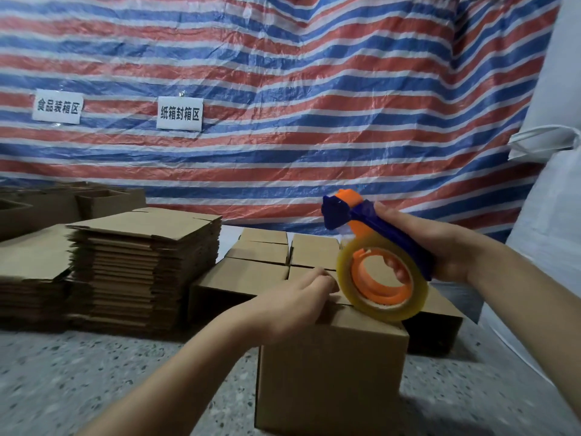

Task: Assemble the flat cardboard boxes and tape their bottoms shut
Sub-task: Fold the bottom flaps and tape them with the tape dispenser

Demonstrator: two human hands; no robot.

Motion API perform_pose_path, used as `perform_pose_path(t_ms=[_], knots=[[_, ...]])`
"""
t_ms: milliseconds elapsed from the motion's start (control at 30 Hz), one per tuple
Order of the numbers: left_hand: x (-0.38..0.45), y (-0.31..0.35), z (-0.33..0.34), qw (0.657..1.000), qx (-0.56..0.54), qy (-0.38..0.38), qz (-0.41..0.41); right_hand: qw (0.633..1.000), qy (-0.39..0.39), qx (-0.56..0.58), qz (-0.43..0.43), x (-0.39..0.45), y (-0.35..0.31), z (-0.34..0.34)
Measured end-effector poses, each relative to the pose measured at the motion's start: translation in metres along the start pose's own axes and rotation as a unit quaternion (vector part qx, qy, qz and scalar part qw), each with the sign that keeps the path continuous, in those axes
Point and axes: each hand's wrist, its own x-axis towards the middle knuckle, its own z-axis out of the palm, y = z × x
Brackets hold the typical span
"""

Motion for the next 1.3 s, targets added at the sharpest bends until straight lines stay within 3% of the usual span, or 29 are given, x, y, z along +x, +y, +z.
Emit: perform_pose_path(t_ms=[233,367,500,633,767,967,1300], knots=[[0.014,-0.015,-0.001,0.971,-0.231,0.048,-0.032,0.999,-0.043,-0.012,0.010,0.005,-0.004,0.000],[0.023,-0.012,-0.001,0.922,-0.352,0.152,-0.060,0.998,-0.059,-0.027,0.003,0.007,-0.004,0.000],[0.025,-0.005,-0.019,0.878,-0.431,0.187,-0.088,0.996,-0.068,-0.052,-0.002,0.008,-0.008,0.001],[0.025,0.011,-0.042,0.892,-0.366,0.249,-0.086,0.994,-0.071,-0.078,-0.005,0.011,-0.012,0.004],[0.023,0.022,-0.047,0.911,-0.332,0.226,-0.096,0.993,-0.071,-0.097,-0.011,0.013,-0.013,0.004],[0.022,0.024,-0.046,0.891,-0.380,0.215,-0.125,0.991,-0.085,-0.105,-0.019,0.015,-0.014,0.004],[0.022,0.016,-0.043,0.904,-0.346,0.220,-0.123,0.989,-0.083,-0.122,-0.019,0.016,-0.016,0.003]])
